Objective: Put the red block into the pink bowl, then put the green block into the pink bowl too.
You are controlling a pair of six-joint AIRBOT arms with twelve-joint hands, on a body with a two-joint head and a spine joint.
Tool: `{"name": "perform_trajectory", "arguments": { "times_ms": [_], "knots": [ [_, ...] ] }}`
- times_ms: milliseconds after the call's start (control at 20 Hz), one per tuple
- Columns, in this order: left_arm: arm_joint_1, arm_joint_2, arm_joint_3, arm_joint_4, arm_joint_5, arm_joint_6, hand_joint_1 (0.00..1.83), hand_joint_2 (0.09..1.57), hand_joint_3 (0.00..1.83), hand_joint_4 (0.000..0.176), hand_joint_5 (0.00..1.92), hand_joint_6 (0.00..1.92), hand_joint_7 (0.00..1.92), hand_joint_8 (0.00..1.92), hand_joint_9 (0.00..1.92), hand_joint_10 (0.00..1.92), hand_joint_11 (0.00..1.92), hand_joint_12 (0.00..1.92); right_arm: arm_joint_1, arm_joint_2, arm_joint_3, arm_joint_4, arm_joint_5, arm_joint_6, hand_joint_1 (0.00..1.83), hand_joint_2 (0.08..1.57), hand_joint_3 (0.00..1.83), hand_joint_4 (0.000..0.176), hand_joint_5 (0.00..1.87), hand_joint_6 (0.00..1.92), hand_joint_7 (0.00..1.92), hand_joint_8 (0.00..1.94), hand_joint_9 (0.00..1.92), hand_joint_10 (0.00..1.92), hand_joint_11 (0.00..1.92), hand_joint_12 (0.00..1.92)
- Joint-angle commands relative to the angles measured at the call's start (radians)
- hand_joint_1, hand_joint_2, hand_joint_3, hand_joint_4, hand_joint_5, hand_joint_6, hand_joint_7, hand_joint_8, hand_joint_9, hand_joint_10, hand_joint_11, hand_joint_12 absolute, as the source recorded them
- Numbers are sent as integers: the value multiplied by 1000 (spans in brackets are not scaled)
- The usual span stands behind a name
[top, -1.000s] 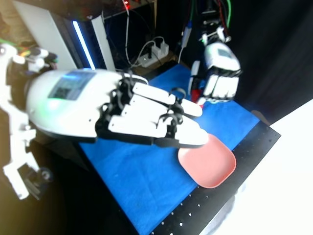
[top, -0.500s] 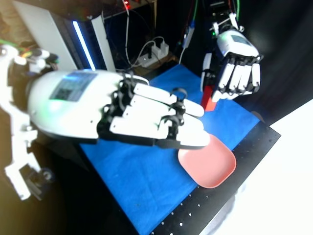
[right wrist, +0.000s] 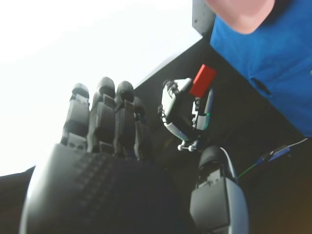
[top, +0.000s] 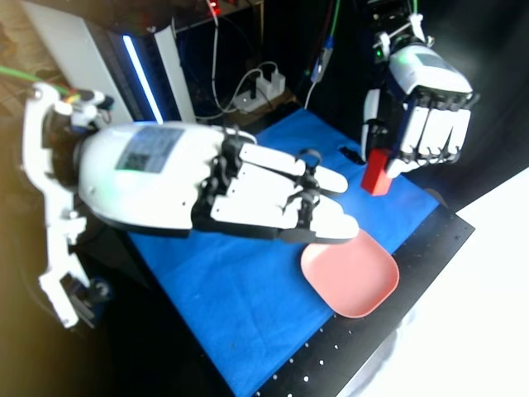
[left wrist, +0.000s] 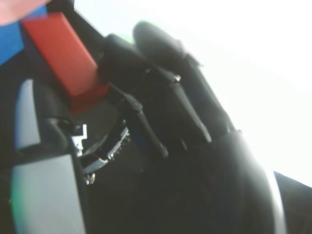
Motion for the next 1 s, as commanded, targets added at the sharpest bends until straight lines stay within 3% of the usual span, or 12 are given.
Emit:
{"name": "perform_trajectory", "arguments": {
  "times_ms": [0,100,200,250,300,450,550,600,650,850,900,950],
  "knots": [
    [-20,-7,8,-19,-102,0,1291,1005,0,0,1159,522,1357,488,1386,461,1065,1272,4,-7,5,35,114,1,0,1089,3,0,198,3,354,5,274,7,0,658],
    [-41,-18,29,-9,-79,0,1298,1003,0,0,1175,473,1350,525,1427,458,1110,1288,-18,-27,19,62,139,1,0,1086,0,0,203,2,353,2,275,4,0,721],
    [-56,-26,43,1,-68,0,1127,1030,0,19,1174,640,1316,310,1234,974,1038,1561,-24,-37,25,67,143,1,0,1074,0,0,158,6,300,3,191,4,0,400],
    [-70,-36,56,10,-66,0,1138,1025,0,0,1190,617,1334,515,1258,1257,1151,1714,-28,-44,28,70,149,1,0,1057,0,0,151,2,292,1,185,1,0,300],
    [-81,-47,68,17,-68,0,1120,1012,0,59,1225,557,1353,557,1272,1183,1142,1659,-29,-49,30,72,153,1,0,1057,0,0,138,2,292,0,150,4,0,197],
    [-101,-65,84,40,-53,0,1113,1029,0,50,1175,646,1261,804,1249,1232,1120,1637,-36,-67,38,72,164,1,0,1081,1,0,131,2,263,0,126,5,0,37],
    [-104,-87,100,40,-58,0,1111,1038,0,41,1153,685,1274,449,1269,899,1086,1425,-37,-73,40,74,167,1,0,1065,0,0,141,6,264,3,141,12,14,29],
    [-104,-98,108,41,-56,1,1098,1037,0,80,1151,689,1212,798,1195,1353,1092,1727,-38,-75,40,75,169,1,0,1063,0,0,146,7,263,2,139,10,21,32],
    [-104,-110,116,45,-54,1,1141,1025,0,0,1190,619,1186,1359,1278,1807,1301,1882,-40,-76,40,76,172,1,0,1084,4,0,119,1,248,0,144,11,7,27],
    [-103,-193,189,47,-63,0,1170,1014,0,0,1219,564,1202,1707,1413,1919,1486,1921,-48,-82,43,77,195,1,0,1039,0,0,165,14,284,11,182,18,70,61],
    [-102,-208,199,42,-64,0,1126,1033,1,0,1165,663,1010,1332,1055,1674,1058,1914,-50,-85,44,79,201,1,0,1045,0,0,167,12,297,14,200,23,83,69],
    [-97,-225,210,36,-65,0,1116,1041,1,18,1142,705,1003,1254,1001,1658,988,1920,-53,-90,44,81,210,1,0,1048,0,0,174,12,308,16,199,19,65,63]
  ]
}}
